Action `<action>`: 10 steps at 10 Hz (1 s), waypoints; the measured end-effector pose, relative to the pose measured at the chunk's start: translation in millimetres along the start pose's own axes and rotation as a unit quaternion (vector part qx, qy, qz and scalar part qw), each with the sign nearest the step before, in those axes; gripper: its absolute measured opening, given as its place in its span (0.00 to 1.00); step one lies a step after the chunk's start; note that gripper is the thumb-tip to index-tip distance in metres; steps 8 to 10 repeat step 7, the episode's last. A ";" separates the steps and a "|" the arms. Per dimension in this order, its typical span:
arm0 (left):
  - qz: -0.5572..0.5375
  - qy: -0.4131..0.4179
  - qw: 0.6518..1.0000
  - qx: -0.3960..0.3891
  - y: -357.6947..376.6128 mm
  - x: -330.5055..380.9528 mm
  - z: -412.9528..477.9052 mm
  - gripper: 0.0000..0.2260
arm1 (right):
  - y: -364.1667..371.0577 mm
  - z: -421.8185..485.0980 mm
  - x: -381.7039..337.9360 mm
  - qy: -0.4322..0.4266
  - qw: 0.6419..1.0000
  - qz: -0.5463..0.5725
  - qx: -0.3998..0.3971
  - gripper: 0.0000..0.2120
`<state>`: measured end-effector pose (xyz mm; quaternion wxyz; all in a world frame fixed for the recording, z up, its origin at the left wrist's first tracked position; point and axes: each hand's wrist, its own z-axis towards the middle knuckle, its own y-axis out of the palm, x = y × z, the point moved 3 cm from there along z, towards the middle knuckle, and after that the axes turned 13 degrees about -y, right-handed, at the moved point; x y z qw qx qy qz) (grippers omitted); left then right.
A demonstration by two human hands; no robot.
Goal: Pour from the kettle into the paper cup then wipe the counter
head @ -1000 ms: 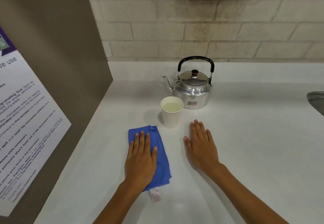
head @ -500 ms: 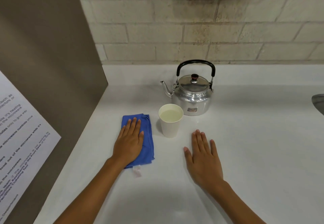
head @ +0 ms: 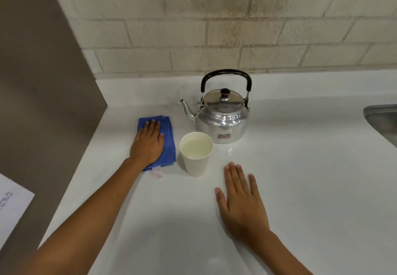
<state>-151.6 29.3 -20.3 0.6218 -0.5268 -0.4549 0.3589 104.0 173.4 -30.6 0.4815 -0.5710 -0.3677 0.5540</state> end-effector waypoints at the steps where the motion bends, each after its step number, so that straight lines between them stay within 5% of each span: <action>1: -0.007 -0.005 1.000 -0.011 1.3 1.6 17.7 0.22 | 0.7 0.9 0.1 0.004 1.000 -0.003 -0.003 0.28; 6: 0.019 -0.017 0.996 -0.082 -5.4 -1.3 41.4 0.25 | -2.8 0.5 -0.6 0.007 1.000 0.008 -0.012 0.29; 10: 0.013 -0.017 0.998 -0.058 -9.9 -1.8 35.5 0.28 | -3.0 -2.2 -1.4 0.008 1.000 0.005 -0.030 0.29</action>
